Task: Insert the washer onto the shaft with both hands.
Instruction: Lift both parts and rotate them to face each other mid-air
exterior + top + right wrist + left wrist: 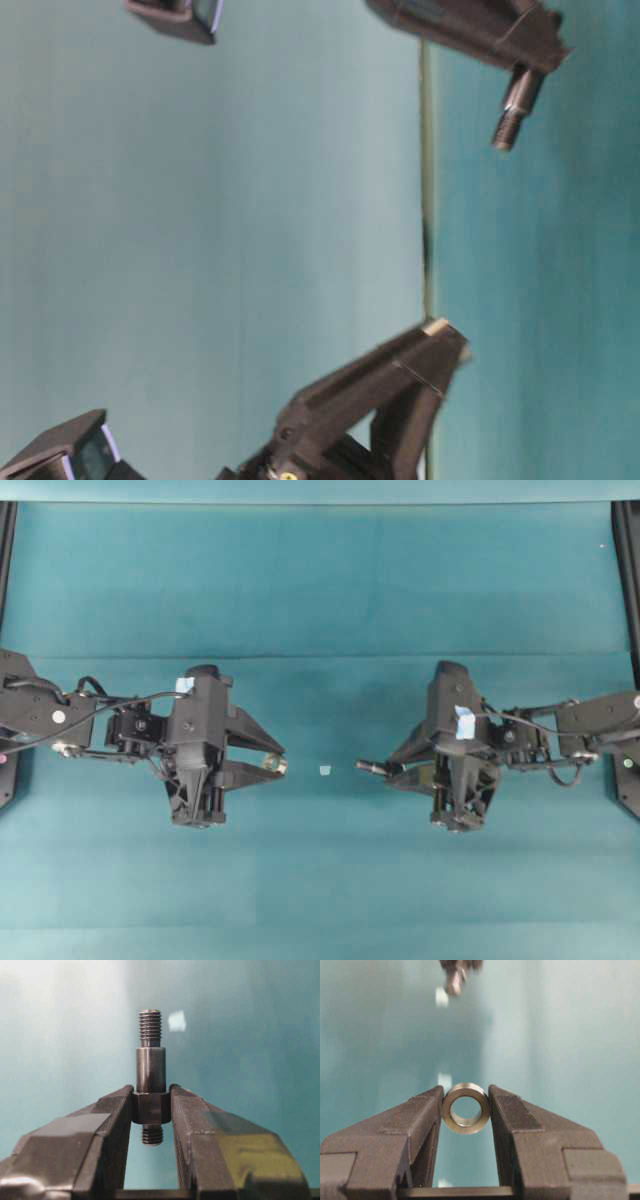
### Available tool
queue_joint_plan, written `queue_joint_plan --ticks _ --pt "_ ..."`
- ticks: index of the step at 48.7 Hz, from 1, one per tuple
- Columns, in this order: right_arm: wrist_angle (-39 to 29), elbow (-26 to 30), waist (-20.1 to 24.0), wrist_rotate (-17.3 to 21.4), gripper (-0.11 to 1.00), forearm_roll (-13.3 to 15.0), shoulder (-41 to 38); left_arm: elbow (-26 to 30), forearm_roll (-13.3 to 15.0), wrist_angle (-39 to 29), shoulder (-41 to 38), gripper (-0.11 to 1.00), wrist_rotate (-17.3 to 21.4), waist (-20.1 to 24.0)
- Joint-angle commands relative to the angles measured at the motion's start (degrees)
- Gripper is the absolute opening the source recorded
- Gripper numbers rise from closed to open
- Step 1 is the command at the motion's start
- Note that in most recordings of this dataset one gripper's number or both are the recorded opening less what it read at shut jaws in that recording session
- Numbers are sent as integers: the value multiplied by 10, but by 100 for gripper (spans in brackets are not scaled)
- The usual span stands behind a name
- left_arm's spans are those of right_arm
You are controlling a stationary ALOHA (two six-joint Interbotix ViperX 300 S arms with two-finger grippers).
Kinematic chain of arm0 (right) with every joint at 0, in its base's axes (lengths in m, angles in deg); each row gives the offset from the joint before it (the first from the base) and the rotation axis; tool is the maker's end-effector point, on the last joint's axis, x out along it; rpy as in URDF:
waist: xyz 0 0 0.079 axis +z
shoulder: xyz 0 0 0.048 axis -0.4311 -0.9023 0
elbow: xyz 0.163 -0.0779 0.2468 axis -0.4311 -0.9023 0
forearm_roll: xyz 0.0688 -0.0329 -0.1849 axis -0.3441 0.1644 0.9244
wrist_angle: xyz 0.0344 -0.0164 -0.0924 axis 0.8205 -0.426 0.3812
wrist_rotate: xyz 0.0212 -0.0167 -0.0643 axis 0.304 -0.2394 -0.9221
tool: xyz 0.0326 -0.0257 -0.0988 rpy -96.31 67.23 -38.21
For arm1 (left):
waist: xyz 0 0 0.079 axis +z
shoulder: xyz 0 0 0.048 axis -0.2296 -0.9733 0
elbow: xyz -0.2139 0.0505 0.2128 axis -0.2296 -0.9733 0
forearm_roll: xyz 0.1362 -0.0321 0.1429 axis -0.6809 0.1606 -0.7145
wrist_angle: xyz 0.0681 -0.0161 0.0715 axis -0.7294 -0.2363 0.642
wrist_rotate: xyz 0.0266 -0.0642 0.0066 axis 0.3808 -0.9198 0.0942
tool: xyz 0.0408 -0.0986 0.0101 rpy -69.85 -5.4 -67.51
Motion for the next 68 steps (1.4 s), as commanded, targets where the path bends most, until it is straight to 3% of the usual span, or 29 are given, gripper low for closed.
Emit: queue_joint_plan --ticks 1,15,68 --pt "24 0 8 8 0 -2 3 2 0 29 4 34 -3 -1" --pt "86 -1 23 8 0 -1 -14 3 0 61 -11 34 -33 -6" --pt "133 0 34 8 0 1 -40 47 0 98 -75 34 -36 -11"
